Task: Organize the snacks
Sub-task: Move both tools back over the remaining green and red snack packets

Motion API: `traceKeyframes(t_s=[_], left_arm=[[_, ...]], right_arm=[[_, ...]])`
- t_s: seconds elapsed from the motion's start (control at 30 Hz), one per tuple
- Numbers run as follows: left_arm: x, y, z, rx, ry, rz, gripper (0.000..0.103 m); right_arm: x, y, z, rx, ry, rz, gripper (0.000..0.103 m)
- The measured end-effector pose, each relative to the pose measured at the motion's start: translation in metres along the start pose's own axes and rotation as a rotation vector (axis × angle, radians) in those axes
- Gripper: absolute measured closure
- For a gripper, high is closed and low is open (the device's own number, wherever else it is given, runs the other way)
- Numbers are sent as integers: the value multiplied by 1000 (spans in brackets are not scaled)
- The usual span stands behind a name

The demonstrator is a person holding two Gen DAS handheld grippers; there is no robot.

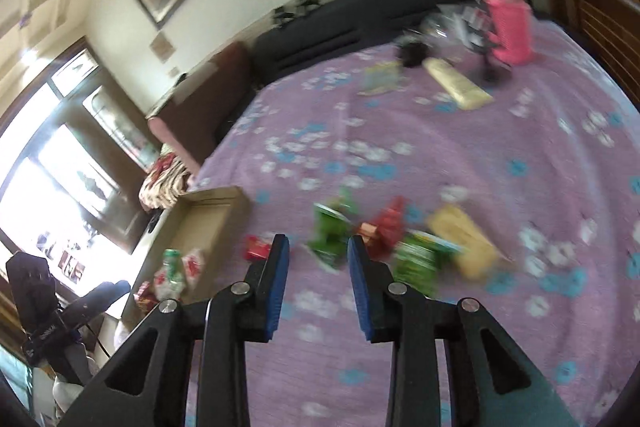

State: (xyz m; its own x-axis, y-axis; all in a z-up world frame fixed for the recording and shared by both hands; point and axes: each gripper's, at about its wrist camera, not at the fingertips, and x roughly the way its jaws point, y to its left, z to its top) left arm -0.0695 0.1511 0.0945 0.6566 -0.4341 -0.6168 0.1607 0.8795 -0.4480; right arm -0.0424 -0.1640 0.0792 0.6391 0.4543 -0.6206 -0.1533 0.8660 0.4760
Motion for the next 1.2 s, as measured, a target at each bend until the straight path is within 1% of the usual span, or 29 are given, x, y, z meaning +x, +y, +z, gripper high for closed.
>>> traceKeyframes(t_s=[0.1,0.2,0.23,0.33,0.37,0.43,0.47,0.5,0.53,0.63,0.7,0.77,0.8,0.87,0.93,1.03,1.2], left_arm=[[20,-10,1,19,51,-4,28],[37,-12,10,4,90,-23,28],[44,-12,15,0,99,-20,28],[65,-18,27,31,126,14,28],[72,-22,29,39,139,11,28],[86,-29,31,51,163,-24,28],[90,-33,31,60,171,-31,28],[99,-38,32,77,178,-24,28],[106,-41,33,93,182,-17,28],[128,-51,36,132,201,-11,28],[141,-60,36,181,209,9,28],[152,-70,33,244,210,37,28],[158,-73,32,264,214,40,28],[167,-79,29,293,221,43,28],[174,-83,27,320,224,51,28],[184,-86,24,362,216,95,28],[200,-89,20,392,235,100,28]], right_arm=[[5,-21,-5,19,11,-20,71],[17,-34,-4,49,22,-25,71],[20,-35,-5,57,25,-27,71],[35,-40,-5,62,25,-81,71],[40,-40,-7,56,26,-86,70],[47,-41,-10,46,29,-95,60],[51,-40,-11,36,31,-104,58],[53,-40,-12,29,33,-106,54],[56,-39,-13,24,37,-109,53],[65,-39,-16,12,52,-112,53],[65,-39,-17,7,47,-113,54],[64,-40,-17,14,46,-112,61],[64,-41,-17,18,49,-108,67],[62,-43,-17,31,47,-102,67],[60,-41,-18,15,43,-114,69],[55,-37,-19,0,26,-122,69],[47,-46,-17,46,3,-125,69]])
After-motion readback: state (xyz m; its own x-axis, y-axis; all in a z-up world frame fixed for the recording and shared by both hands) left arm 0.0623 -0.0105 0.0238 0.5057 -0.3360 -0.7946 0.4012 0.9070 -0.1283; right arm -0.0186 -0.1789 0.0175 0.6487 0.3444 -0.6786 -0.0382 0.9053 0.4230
